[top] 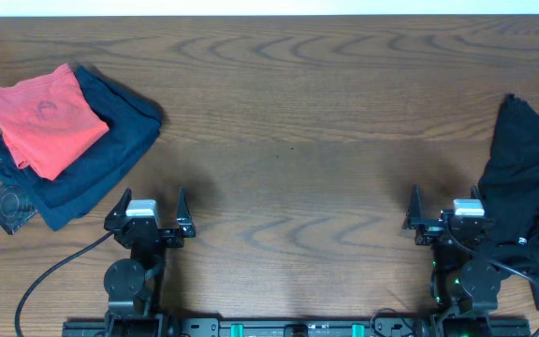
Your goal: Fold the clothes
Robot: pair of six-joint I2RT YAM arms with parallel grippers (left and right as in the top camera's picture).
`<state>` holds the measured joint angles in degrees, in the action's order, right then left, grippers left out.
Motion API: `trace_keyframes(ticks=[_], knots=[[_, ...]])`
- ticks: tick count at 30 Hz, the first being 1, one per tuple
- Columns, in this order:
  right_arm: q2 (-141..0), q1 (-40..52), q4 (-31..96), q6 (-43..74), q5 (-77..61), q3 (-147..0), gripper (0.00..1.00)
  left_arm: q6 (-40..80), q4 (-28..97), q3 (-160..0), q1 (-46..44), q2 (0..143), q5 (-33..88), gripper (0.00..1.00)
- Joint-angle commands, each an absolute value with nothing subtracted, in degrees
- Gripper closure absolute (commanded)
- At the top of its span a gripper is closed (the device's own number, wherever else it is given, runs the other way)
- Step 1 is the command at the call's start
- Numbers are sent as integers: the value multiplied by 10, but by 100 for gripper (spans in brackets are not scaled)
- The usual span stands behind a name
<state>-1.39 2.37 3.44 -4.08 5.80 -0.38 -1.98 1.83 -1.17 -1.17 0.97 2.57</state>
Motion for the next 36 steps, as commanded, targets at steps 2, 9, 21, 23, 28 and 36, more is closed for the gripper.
trace_keyframes(ticks=[2,9,21,23,28,36], knots=[[-11,19,37,-48,55,-3,1,-28,40,-3,-10,6,15,2],[-11,19,35,-48,46,-3,1,-27,40,-3,-10,6,15,2],[-15,19,50,20,60,-11,1,70,53,-15,-10,19,26,2],[-22,19,70,43,76,-24,1,70,77,-36,-10,35,40,2],[-68,19,127,58,90,-87,1,70,142,-110,-10,105,41,2],[-269,9,283,128,111,-256,1,70,260,-290,-10,305,41,2]])
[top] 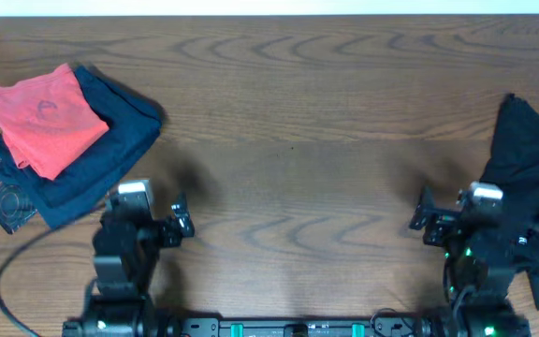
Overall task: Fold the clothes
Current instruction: 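Grasp the black t-shirt with the right gripper and drag it leftward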
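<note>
A crumpled black garment [527, 201] lies at the table's right edge. At the far left sits a folded stack: a red shirt [45, 117] on a navy garment [120, 140], with a dark printed piece [3, 197] underneath. My left gripper [146, 210] is raised near the front, just below the navy garment's corner, and its jaws look open and empty. My right gripper [458, 208] is also lifted, next to the black garment's left edge, and it too looks open and empty. One finger of each gripper is partly hidden by its wrist.
The brown wooden table [288, 112] stretches between the stack and the black garment. Both arm bases and a black cable [7, 281] sit along the front edge.
Both arms have risen from their low rest pose and tilted. The left wrist now sits slightly left, the right wrist slightly right, toward the black garment. No cloth has moved.
</note>
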Robot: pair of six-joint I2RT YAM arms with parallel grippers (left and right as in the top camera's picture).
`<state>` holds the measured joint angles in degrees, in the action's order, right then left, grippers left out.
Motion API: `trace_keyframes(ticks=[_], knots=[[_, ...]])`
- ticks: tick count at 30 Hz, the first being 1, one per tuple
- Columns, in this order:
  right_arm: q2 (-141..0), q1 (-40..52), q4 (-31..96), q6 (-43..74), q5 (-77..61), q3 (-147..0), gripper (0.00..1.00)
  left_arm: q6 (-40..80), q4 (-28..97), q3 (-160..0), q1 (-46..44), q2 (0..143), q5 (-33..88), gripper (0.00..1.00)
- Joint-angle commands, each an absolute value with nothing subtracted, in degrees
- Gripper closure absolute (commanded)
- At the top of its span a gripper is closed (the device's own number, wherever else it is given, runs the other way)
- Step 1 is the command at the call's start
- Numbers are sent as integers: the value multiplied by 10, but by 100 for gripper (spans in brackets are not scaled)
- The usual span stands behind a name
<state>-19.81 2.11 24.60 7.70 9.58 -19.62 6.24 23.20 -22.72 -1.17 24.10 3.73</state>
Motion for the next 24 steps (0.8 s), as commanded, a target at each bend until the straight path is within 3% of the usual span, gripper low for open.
trace_keyframes(ticks=[1,10,13,19,24], knots=[[-296,6,305,137,110,-277,1,70,279,-312,-10,330,41,2],[-522,-12,483,145,8,-453,1,70,505,-502,-10,537,40,2],[-555,-13,490,160,38,-459,1,80,511,-515,-10,570,41,2],[-595,-71,569,331,178,-453,1,81,508,-515,-10,587,41,2],[-615,-145,561,345,180,-411,1,81,507,-515,-10,587,41,2]])
